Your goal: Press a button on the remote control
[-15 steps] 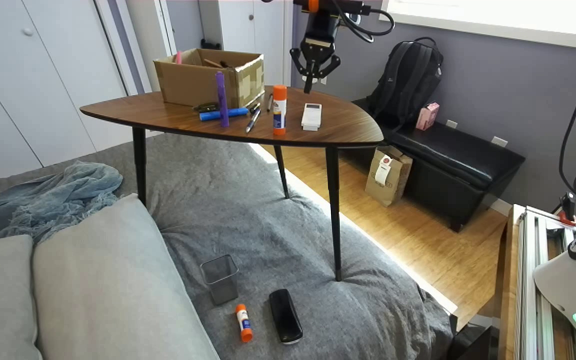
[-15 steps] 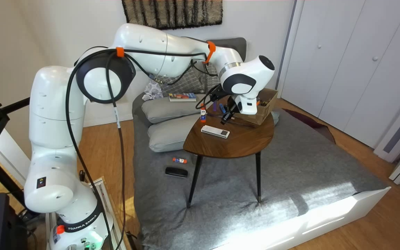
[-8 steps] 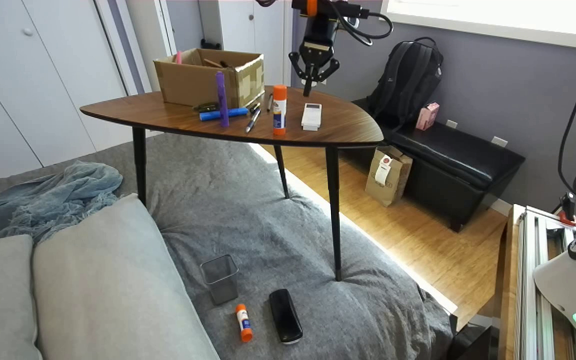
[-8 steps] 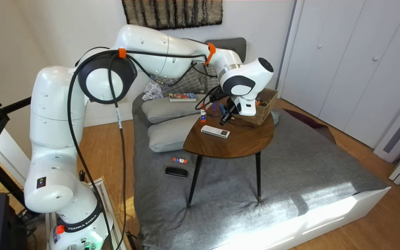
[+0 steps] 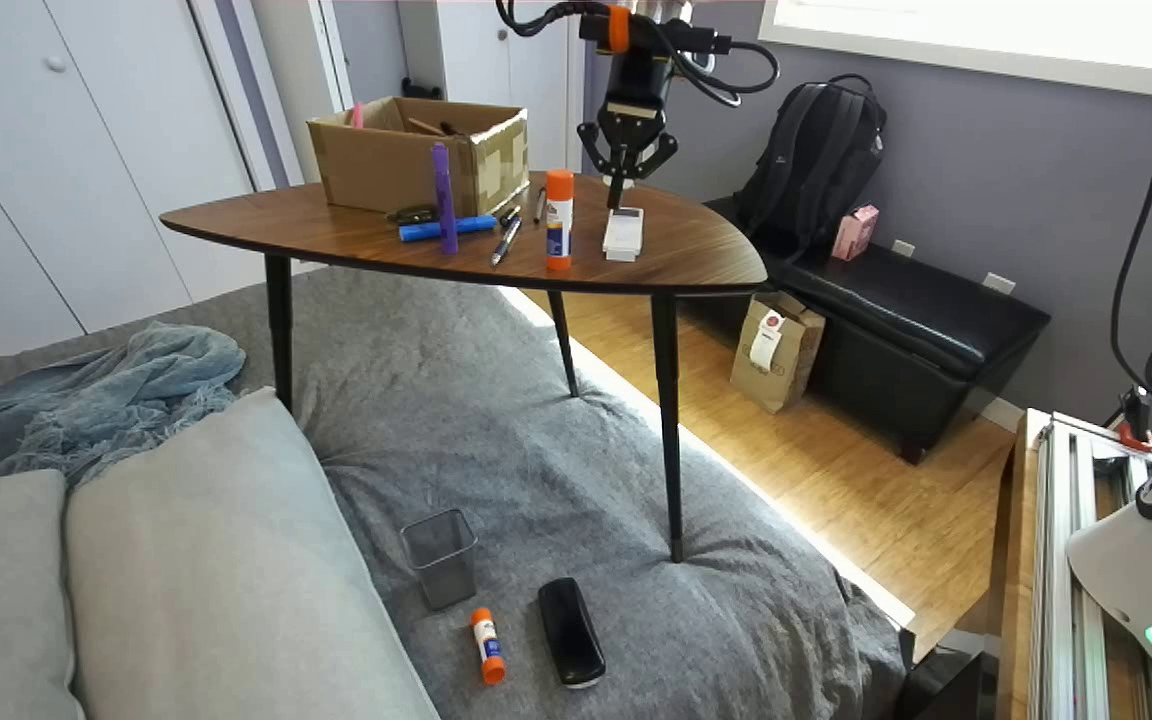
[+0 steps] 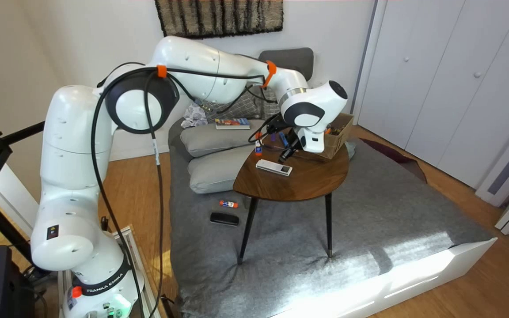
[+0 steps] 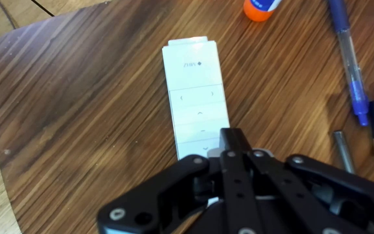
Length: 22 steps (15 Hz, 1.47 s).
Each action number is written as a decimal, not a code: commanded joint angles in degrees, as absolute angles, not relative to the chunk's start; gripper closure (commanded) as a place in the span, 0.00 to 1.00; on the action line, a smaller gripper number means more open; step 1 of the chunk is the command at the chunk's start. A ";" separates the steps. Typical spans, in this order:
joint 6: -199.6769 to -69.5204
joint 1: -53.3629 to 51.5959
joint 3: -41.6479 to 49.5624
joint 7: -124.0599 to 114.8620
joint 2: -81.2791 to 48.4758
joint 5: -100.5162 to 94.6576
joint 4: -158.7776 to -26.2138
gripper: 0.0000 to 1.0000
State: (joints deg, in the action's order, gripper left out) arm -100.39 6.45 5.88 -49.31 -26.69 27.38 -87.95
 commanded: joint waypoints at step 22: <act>-99.12 6.17 5.79 -52.79 -28.80 27.22 -88.03 1.00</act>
